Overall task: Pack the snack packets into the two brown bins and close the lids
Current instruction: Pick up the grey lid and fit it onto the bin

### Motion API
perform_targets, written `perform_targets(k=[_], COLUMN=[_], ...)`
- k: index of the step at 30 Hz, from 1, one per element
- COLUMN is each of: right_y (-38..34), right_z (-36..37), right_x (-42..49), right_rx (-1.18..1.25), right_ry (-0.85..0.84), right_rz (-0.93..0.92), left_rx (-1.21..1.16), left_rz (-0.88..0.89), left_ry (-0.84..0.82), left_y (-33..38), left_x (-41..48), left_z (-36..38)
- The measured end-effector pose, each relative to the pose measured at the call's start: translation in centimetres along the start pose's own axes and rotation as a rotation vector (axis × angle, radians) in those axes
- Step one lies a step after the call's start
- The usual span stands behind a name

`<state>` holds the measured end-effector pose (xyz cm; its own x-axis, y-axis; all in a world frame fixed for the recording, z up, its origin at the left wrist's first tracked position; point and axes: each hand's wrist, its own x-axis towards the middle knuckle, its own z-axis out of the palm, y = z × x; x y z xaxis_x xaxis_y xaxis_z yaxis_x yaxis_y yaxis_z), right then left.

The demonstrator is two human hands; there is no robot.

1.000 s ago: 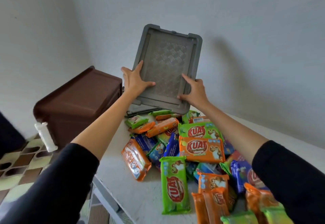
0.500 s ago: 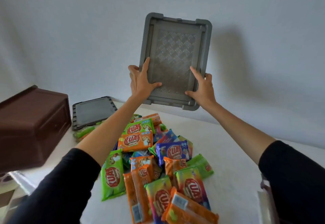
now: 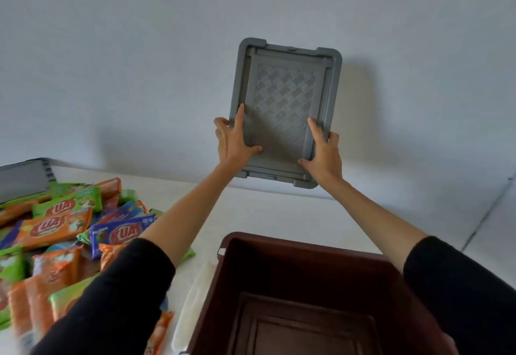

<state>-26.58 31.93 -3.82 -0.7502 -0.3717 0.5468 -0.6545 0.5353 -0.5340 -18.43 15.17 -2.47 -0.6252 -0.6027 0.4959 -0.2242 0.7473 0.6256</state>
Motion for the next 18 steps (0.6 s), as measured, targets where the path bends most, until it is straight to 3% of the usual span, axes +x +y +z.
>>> perform_targets(k=[8, 18], right_y=[6.8, 11.2], right_z=[-0.2, 2.2], right_x=[0.0, 0.1], right_rx=[-0.035, -0.050], right_ry=[0.103, 0.068], right_rz=[0.092, 0.215], left_rx=[-0.007, 0.033], left_rz=[-0.037, -0.057], left_ry=[-0.083, -0.199], left_y=[3.4, 2.0], left_x=[-1.1, -1.5], left_z=[8.7, 14.4])
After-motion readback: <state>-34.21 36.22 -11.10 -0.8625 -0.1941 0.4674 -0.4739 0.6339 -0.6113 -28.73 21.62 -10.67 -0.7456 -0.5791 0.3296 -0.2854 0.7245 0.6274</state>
